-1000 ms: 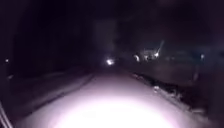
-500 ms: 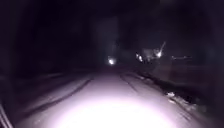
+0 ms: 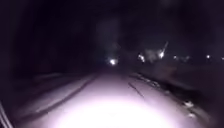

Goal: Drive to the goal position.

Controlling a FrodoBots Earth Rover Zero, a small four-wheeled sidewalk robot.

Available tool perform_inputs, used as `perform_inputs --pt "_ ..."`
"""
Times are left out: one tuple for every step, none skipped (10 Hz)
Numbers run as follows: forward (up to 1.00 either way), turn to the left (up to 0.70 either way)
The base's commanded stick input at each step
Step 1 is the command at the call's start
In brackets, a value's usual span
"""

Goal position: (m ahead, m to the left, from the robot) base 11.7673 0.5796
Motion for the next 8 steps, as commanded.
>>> perform_inputs --pt "1.0 0.0" --pt "1.0 0.0" --pt "1.0 0.0" --pt "1.0 0.0" --pt "1.0 0.0" --pt "1.0 0.0" --pt "1.0 0.0" --pt "1.0 0.0"
